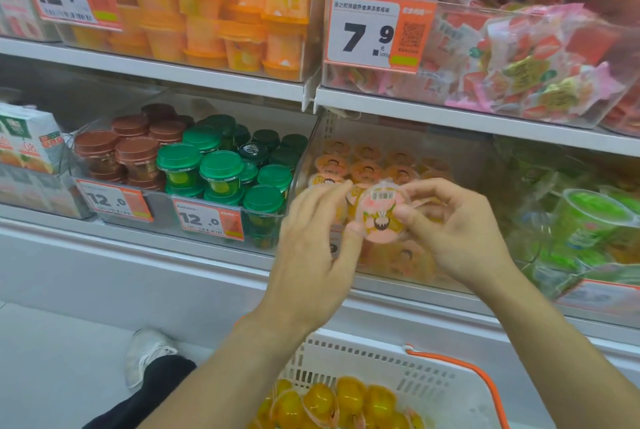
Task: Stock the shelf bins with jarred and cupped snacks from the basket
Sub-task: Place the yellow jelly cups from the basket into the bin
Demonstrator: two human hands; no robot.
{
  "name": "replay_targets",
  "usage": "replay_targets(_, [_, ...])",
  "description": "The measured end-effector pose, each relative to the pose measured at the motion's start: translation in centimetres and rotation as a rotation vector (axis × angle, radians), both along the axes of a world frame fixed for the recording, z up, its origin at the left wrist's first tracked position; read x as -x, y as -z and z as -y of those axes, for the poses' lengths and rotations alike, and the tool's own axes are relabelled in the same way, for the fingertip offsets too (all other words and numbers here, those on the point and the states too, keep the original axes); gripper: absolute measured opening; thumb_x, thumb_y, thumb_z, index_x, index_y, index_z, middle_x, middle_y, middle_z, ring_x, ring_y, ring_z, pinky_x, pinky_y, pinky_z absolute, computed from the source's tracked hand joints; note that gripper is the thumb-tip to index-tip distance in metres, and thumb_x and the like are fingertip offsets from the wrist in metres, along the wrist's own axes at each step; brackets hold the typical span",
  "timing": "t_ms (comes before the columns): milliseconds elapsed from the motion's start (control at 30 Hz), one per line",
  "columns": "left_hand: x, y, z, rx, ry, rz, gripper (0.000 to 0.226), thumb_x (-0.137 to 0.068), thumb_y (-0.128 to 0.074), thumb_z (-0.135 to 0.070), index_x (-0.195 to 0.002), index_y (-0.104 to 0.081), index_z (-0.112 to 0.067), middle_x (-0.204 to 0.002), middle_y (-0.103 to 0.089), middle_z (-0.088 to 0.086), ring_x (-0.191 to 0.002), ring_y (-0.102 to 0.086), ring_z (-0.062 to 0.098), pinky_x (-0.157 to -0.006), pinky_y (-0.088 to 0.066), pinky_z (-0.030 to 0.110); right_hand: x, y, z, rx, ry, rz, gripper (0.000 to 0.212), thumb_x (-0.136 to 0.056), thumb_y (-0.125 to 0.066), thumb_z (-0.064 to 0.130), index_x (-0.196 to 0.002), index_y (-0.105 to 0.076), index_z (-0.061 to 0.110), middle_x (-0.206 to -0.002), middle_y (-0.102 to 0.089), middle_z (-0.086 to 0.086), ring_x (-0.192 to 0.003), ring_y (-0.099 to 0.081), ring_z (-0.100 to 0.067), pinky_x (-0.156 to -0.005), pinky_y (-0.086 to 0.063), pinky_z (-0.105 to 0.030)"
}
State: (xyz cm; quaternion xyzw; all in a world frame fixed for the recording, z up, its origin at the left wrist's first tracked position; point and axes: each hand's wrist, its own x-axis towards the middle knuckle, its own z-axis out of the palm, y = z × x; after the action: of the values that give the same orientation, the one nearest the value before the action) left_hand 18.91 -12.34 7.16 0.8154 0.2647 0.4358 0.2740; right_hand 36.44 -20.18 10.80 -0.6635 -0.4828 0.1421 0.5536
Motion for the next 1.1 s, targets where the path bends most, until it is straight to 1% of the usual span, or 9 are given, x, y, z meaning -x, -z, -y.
replay_targets(133, [-0.3, 1.2, -2.3, -0.158, -0.101, -0.288, 0.072, -0.088, -0.044, -0.028, -0.157, -0.025, -0.021, -0.165, -0.018, -0.007, -0.153, 0.002, 0.009, -0.125, -0.005, 0.036, -1.2, -1.0, -1.9, 0.062, 0.153, 0.402, 0.019, -0.084, -0.077, 0.017, -0.09, -0.068, 0.032, -0.09, -0.069, 0.013, -0.072, -0.064, 0.0, -0.067, -0.054, -0.02])
replay_targets(267, [-0.6, 2.1, -2.8, -0.217, -0.154, -0.522, 0.081, -0.086, -0.039, -0.035, -0.159, -0.008, -0.023, -0.168, 0.001, -0.004, -0.152, 0.015, 0.014, -0.123, 0.01, 0.048, -1.3, -0.6, -2.9, 0.172, 0.151, 0.581, 0.015, -0.084, -0.077, 0.019, -0.095, -0.073, 0.029, -0.09, -0.064, 0.012, -0.072, -0.062, -0.005, -0.078, -0.054, -0.032])
replay_targets(433, [-0.7, 2.1, -2.8, -0.192, -0.155, -0.545, 0.082, -0.088, -0.045, -0.037, -0.158, -0.005, -0.025, -0.167, 0.006, -0.005, -0.152, 0.014, 0.013, -0.121, 0.012, 0.051, -1.7, -1.9, -3.5, 0.225, 0.071, 0.712, 0.021, -0.09, -0.069, 0.012, -0.101, -0.077, 0.029, -0.093, -0.058, 0.006, -0.082, -0.055, -0.013, -0.081, -0.045, -0.028])
replay_targets(567, [-0.8, 2.1, -2.7, -0.183, -0.16, -0.529, 0.078, -0.091, -0.052, -0.035, -0.156, -0.01, -0.028, -0.166, 0.005, -0.005, -0.152, 0.013, 0.013, -0.121, 0.011, 0.052, -1.4, -2.9, -4.6, 0.414, -0.137, 0.855, 0.048, -0.088, -0.057, -0.009, -0.103, -0.078, 0.031, -0.097, -0.056, 0.006, -0.089, -0.056, -0.012, -0.086, -0.048, -0.027])
replay_targets(667, [-0.9, 2.4, -2.6, -0.184, -0.163, -0.518, 0.077, -0.089, -0.053, -0.034, -0.155, -0.012, -0.028, -0.166, 0.005, -0.003, -0.152, 0.011, 0.015, -0.121, 0.01, 0.052, -0.9, -2.2, -5.0, 0.384, -0.186, 0.767, 0.031, -0.088, -0.072, 0.011, -0.112, -0.074, 0.031, -0.099, -0.058, 0.014, -0.087, -0.059, -0.001, -0.082, -0.047, -0.017])
replay_targets(733, [-0.9, 2.5, -2.6, -0.181, -0.161, -0.501, 0.077, -0.089, -0.053, -0.034, -0.154, -0.015, -0.027, -0.166, 0.003, -0.003, -0.152, 0.01, 0.015, -0.12, 0.008, 0.053, -1.4, -1.1, -4.5, 0.271, -0.098, 0.55, 0.036, -0.081, -0.081, 0.023, -0.115, -0.069, 0.032, -0.105, -0.061, 0.014, -0.092, -0.062, 0.002, -0.084, -0.051, -0.016])
replay_targets(800, [-0.9, 2.4, -2.6, -0.172, -0.157, -0.493, 0.076, -0.089, -0.054, -0.034, -0.154, -0.015, -0.028, -0.166, 0.003, -0.004, -0.152, 0.01, 0.015, -0.121, 0.007, 0.053, -2.0, 0.0, -3.6, 0.198, -0.041, 0.343, 0.041, -0.076, -0.086, 0.023, -0.113, -0.068, 0.028, -0.111, -0.064, 0.009, -0.098, -0.065, -0.001, -0.089, -0.055, -0.02])
replay_targets(967, [-1.1, 2.4, -2.5, -0.157, -0.157, -0.478, 0.074, -0.09, -0.053, -0.033, -0.153, -0.014, -0.028, -0.166, 0.005, -0.005, -0.152, 0.011, 0.014, -0.121, 0.004, 0.052, -2.2, 1.4, -2.2, 0.292, 0.023, 0.432, 0.032, -0.084, -0.078, 0.023, -0.103, -0.065, 0.045, -0.113, -0.066, 0.015, -0.096, -0.06, 0.004, -0.089, -0.051, -0.024])
replay_targets(1100, [-1.3, 2.4, -2.3, -0.136, -0.162, -0.482, 0.075, -0.09, -0.053, -0.033, -0.154, -0.014, -0.028, -0.166, 0.006, -0.005, -0.152, 0.014, 0.014, -0.122, 0.003, 0.052, -1.3, 0.2, -2.6, 0.214, 0.067, 0.513, 0.022, -0.084, -0.078, 0.027, -0.102, -0.072, 0.038, -0.098, -0.066, 0.021, -0.082, -0.059, 0.011, -0.073, -0.043, -0.004])
